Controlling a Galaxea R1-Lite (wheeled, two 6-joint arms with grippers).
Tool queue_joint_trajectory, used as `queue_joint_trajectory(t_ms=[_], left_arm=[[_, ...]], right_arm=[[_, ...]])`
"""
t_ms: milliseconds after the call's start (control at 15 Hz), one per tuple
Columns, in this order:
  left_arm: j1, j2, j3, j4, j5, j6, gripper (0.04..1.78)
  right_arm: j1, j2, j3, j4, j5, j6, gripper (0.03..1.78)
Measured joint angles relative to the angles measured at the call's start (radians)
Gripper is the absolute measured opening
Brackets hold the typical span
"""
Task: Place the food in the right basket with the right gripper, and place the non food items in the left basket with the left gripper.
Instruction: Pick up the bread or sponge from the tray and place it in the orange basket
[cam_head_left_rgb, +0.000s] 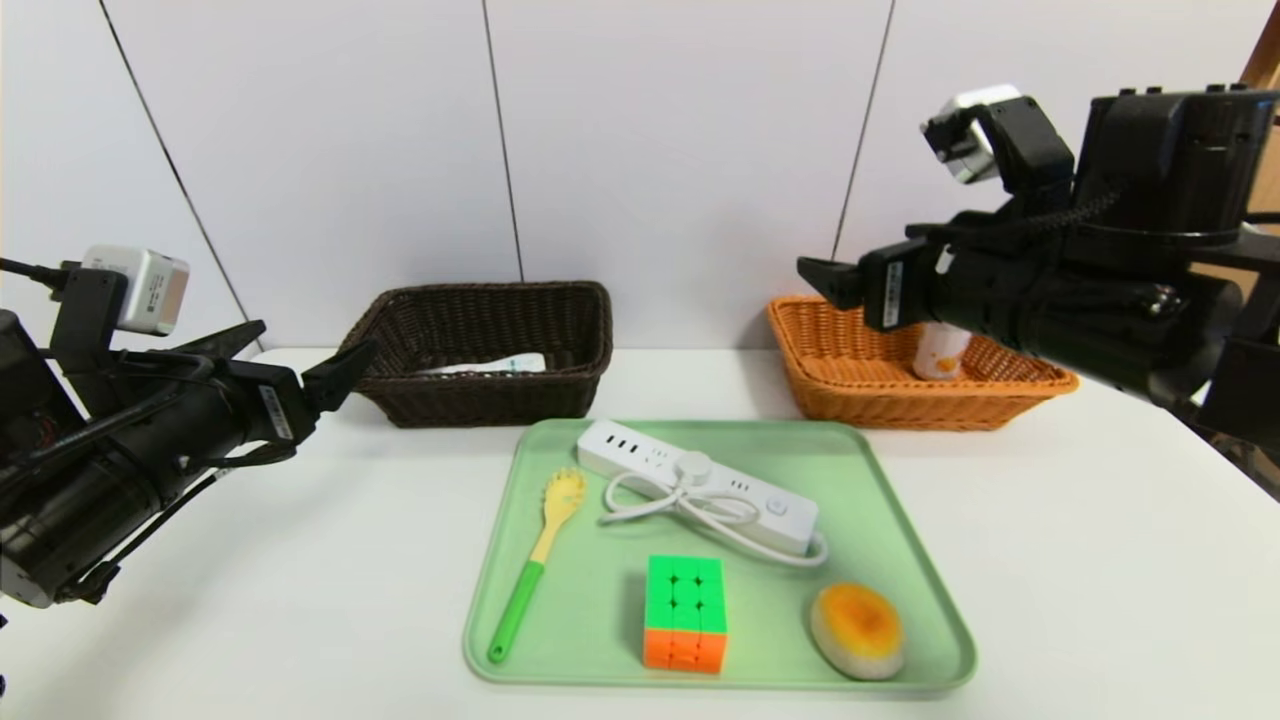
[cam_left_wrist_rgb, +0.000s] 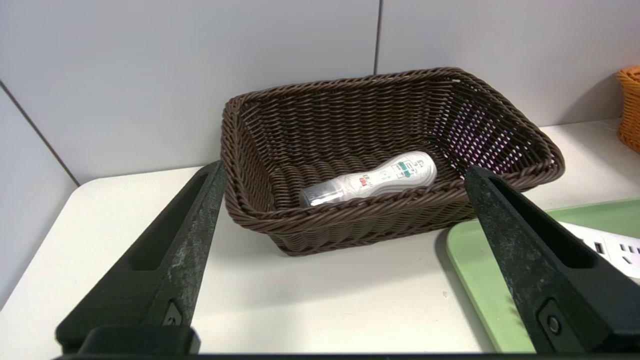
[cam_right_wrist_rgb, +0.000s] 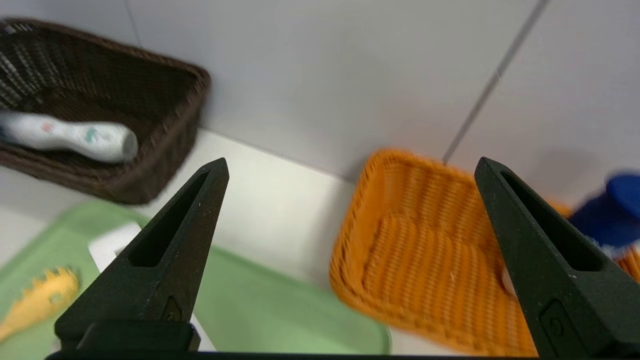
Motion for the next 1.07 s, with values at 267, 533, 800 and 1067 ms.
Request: queue_joint_trajectory(t_ms=[267, 533, 800, 1067], left_arm=[[0.001, -0.007, 0.011, 0.0, 0.001, 0.002, 1.69], [0.001, -0.013, 0.032, 0.0, 0.002, 0.003, 1.69], [0.0, -0.014, 0.041, -0.001, 0.003, 0.005, 1.69], [0.0, -0.014, 0.049, -0.001, 0.003, 0.006, 1.69]], right_arm=[[0.007, -0.104, 0.17, 0.036, -0.011, 0.037, 1.69], [0.007, -0.2, 0.239, 0.267, -0.009, 0.147, 1.69], [0.041, -0.246, 0.171, 0.588, 0.001, 0.279, 1.69], [0.104, -0.218, 0.087, 0.796, 0.069, 0.381, 1.7]])
